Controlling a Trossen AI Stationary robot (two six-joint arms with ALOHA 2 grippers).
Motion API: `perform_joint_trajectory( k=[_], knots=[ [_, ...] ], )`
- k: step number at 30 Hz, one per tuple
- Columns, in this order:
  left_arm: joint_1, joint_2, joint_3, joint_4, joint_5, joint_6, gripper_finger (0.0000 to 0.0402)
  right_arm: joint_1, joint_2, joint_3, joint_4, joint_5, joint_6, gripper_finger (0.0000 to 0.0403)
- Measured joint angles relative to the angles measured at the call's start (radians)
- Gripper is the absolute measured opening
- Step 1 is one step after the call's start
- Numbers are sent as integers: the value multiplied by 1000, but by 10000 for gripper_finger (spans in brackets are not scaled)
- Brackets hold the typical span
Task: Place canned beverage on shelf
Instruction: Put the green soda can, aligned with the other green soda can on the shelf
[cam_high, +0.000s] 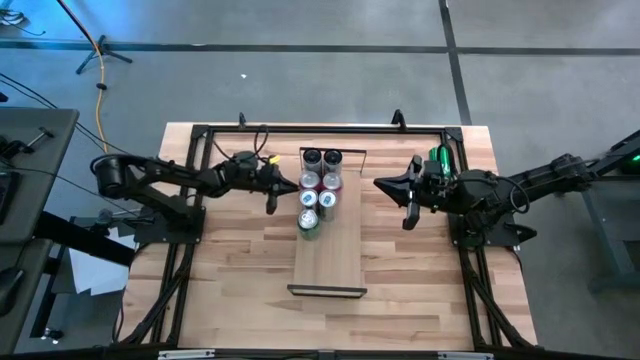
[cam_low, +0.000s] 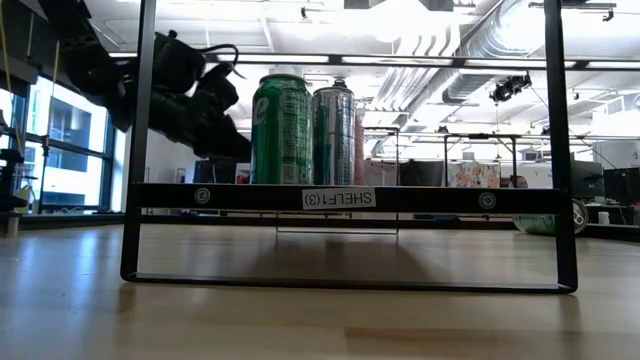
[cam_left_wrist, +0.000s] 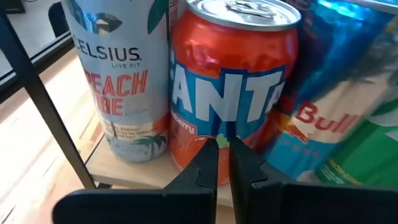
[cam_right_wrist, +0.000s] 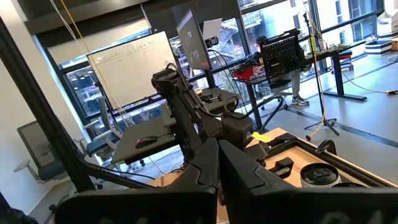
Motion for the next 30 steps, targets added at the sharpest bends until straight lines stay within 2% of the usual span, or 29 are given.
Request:
perform_joint_trajectory(
  k=[18, 22, 26, 30],
  knots=[
    [2, 20, 36, -17, -2, -32, 0, 0, 0, 0, -1, 0, -10, 0],
    [24, -63, 28, -62, -2, -78, 0, 0, -2, 0, -3, -2, -24, 0],
    [41, -207, 27, -155, 23, -79, 0, 1, -2, 0, -7, -19, -37, 0],
    [-2, -359, 27, -305, 28, -111, 0, 1, -2, 0, -17, -58, -50, 0]
  ],
)
